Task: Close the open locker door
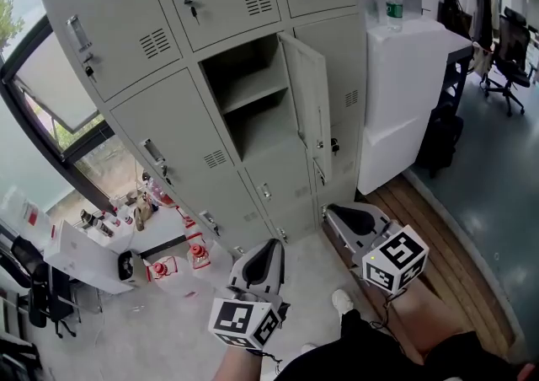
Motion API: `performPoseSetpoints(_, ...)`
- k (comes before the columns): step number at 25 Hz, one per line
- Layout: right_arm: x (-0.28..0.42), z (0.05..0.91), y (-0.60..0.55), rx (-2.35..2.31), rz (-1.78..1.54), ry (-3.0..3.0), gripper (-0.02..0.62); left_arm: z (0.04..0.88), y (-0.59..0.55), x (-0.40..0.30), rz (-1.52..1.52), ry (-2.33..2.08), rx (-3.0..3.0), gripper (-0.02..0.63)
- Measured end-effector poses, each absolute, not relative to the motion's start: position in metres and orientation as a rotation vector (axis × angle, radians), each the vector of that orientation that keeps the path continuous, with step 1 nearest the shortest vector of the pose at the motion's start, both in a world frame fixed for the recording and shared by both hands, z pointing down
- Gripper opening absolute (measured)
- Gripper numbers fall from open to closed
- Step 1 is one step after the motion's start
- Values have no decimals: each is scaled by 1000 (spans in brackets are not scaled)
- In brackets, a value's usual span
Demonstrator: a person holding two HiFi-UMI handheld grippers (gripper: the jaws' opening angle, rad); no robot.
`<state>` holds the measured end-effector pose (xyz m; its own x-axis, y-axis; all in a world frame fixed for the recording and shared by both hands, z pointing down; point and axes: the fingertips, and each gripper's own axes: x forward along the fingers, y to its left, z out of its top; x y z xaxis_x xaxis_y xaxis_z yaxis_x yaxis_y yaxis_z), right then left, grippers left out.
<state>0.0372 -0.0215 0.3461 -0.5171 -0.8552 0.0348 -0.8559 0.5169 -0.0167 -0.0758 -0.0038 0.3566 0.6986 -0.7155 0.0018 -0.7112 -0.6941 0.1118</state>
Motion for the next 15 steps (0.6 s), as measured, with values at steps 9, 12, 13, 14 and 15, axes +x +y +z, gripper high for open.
performPoseSetpoints(9, 57, 351, -62, 1531, 92, -2723, 52, 361, -40, -54, -47, -1166, 2791, 21)
performPoseSetpoints(12, 63, 353, -77, 1532, 100, -2721, 52, 363, -53, -48, -43, -1165, 2789, 21)
performPoseSetpoints(13, 66, 354, -83, 1533, 103, -2720, 52, 363, -58, -46, -41, -1165, 2789, 21)
performPoseSetpoints(14, 68, 355, -88, 1535, 105, -2719, 52, 364, -63, -44, -39, -1165, 2789, 21)
performPoseSetpoints(15, 70, 356, -93, 1539, 107, -2718, 52, 364, -67, -43, -39, -1166, 2788, 21)
